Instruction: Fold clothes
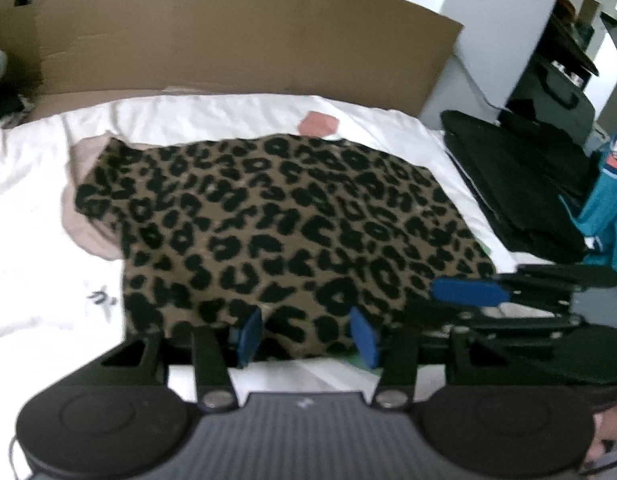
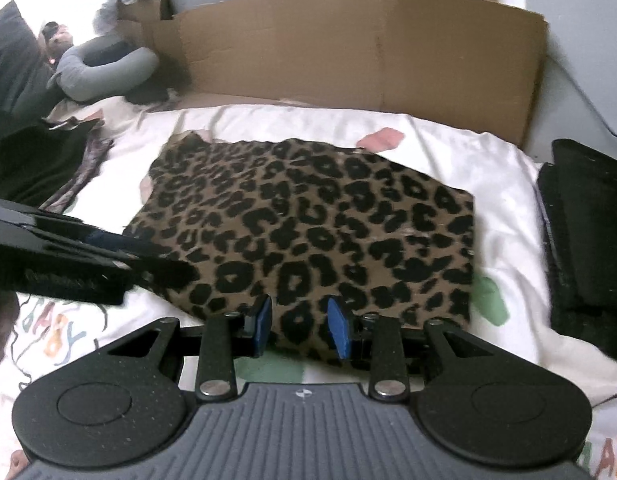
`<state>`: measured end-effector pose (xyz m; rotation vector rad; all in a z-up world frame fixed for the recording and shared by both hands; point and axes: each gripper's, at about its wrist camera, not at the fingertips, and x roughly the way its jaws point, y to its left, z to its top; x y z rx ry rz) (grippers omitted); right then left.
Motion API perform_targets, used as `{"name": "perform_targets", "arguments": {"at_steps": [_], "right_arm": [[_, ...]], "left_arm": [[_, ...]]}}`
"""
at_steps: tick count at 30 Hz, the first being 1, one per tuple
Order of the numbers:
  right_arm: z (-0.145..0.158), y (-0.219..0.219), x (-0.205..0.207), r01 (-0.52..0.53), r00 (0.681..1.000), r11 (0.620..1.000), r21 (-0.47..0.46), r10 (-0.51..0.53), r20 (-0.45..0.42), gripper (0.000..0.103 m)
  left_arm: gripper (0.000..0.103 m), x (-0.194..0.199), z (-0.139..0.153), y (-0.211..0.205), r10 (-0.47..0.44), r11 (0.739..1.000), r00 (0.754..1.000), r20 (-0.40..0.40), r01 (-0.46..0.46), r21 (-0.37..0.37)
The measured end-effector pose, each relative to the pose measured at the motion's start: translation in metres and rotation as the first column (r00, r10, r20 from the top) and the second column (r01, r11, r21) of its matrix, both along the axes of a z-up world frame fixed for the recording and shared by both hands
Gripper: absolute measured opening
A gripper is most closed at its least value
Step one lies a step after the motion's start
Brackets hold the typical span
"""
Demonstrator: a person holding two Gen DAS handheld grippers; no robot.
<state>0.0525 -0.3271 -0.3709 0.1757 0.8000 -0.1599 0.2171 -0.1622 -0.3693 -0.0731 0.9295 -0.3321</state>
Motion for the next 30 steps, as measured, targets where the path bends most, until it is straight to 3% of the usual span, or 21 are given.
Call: {"name": "perform_targets", "arguments": {"at_steps": [5, 10, 20, 30], "right_arm": [[-0.017, 0.001, 0.007, -0.022, 0.999, 1.0, -0.016, 0.022, -0.043, 0.037], [-0.027, -0.004, 0.006, -0.044, 0.997, 0.998, -0.046, 0.04, -0.07, 0.036], [-0.023, -0.025, -0.012, 0.031, 0.997, 0.999, -0.033, -0.033, -0.073, 0.035], [-0.017, -0.046, -0.031, 0.14, 0.986, 0.99, -0.019, -0.141, -0.088, 0.034]], "left_arm": [[0.052, 0.002, -0.021, -0.008, -0.031, 0.998, 1.0, -0.006, 0.031, 0.062], [0.052, 0.005, -0.022, 0.0, -0.024, 0.997, 1.0, -0.003, 0.024, 0.078], [0.052, 0.001, -0.018, 0.035, 0.091, 0.989, 0.996, -0.011, -0.09, 0.114], [0.053, 0.005, -0.017, 0.074, 0.218, 0.969, 0.976, -0.028, -0.213, 0.129]]}}
